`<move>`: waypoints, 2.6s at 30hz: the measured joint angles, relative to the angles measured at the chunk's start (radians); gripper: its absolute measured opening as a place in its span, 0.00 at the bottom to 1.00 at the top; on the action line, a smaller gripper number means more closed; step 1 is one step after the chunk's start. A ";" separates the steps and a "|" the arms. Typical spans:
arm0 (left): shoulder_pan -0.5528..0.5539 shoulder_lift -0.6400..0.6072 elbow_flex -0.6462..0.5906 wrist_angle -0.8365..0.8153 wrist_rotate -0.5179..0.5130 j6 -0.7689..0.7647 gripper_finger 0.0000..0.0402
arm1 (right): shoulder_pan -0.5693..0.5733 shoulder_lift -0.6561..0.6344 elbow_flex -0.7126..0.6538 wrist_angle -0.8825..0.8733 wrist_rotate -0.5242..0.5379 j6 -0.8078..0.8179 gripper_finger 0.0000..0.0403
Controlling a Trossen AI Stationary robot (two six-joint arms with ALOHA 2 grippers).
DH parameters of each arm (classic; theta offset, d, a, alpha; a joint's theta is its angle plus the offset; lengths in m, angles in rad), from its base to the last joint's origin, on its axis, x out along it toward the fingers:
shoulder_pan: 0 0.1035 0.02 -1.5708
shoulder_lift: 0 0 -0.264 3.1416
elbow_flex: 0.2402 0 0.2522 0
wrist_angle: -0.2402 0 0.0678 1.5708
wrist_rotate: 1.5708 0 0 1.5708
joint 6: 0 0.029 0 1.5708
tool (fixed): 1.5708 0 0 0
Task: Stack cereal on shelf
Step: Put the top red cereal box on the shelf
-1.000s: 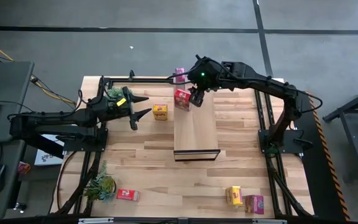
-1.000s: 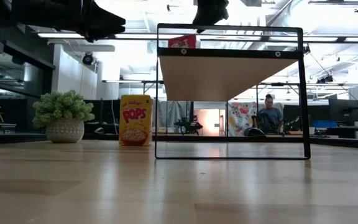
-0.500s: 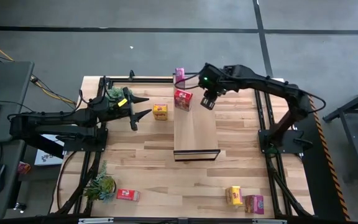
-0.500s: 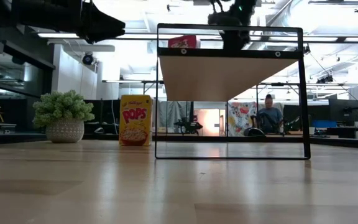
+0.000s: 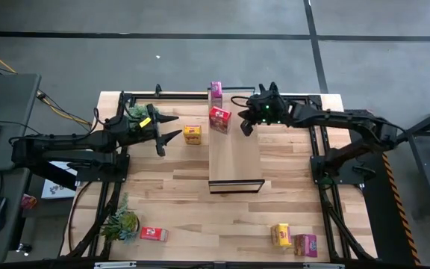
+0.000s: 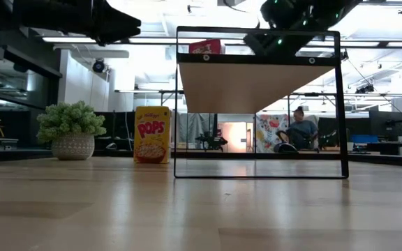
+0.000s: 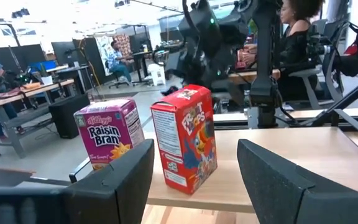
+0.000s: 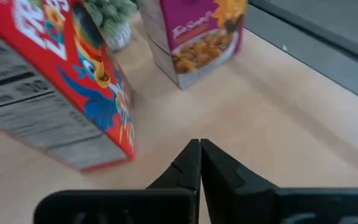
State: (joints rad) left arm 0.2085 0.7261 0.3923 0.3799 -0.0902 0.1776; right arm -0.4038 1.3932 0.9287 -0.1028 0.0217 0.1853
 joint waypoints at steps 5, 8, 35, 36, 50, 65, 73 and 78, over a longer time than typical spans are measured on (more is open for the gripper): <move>0.000 0.031 0.000 -0.001 0.000 -0.010 0.55 | 0.008 0.027 -0.007 0.079 0.000 -0.001 0.00; 0.000 0.092 0.005 0.019 -0.001 -0.020 0.50 | 0.010 0.027 0.000 0.085 0.000 0.004 0.00; 0.058 0.705 0.269 0.123 0.008 -0.106 0.00 | 0.059 0.025 0.001 0.134 -0.006 -0.023 0.00; 0.059 0.705 0.269 0.123 0.008 -0.112 0.00 | 0.059 0.025 0.001 0.133 -0.006 -0.015 0.00; 0.061 0.705 0.269 0.150 0.003 -0.122 0.00 | 0.123 0.025 0.001 0.128 -0.012 0.018 0.00; 0.100 0.786 0.268 0.269 0.003 -0.125 0.00 | 0.138 0.025 0.001 0.129 -0.003 0.027 0.00; 0.114 0.799 0.271 0.292 0.004 -0.140 0.00 | 0.138 0.025 0.001 0.129 -0.003 0.024 0.00; 0.114 0.724 0.271 0.229 0.004 -0.139 0.00 | 0.137 0.025 0.001 0.129 0.010 0.019 0.00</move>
State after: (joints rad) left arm 0.3225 1.4504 0.6632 0.6088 -0.0860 0.0382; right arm -0.2670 1.4181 0.9298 0.0257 0.0319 0.2045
